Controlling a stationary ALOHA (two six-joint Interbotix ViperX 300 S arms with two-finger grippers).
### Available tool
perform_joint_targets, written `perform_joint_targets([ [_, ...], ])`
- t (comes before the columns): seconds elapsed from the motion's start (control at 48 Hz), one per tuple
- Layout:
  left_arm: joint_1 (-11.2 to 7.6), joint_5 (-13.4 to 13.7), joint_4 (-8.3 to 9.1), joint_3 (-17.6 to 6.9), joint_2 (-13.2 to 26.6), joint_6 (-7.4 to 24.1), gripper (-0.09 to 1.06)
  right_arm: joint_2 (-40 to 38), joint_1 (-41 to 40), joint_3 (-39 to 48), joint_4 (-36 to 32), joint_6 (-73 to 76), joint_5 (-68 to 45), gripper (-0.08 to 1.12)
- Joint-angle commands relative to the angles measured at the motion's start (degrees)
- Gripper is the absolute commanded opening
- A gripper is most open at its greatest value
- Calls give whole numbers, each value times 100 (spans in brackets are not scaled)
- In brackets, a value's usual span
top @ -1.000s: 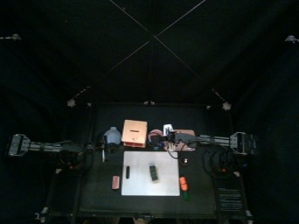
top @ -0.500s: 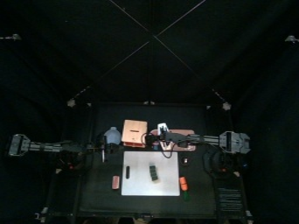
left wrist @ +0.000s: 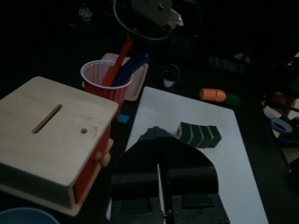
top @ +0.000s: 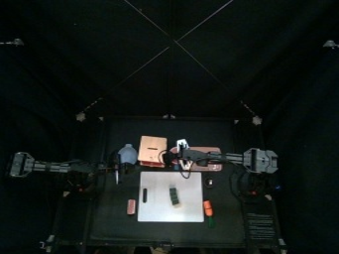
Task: Place sushi on board then cut the sushi with the knife then place the pieces on the plate
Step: Pick knife at handle with right hand
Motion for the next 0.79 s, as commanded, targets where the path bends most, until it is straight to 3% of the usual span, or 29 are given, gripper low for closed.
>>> perform_joint_targets([
  [0.021,18,-26,9,-53,9,9,-3,-114,-35,-141,9,-9,9,74],
  [0.312,18,-18,9,-35,9,0,-3,-44,-132,-211,105,-18,62,54],
  [0.792,18,-9,9,-35,9,0,-3,-97,-431,-589,633,-26,369,38],
])
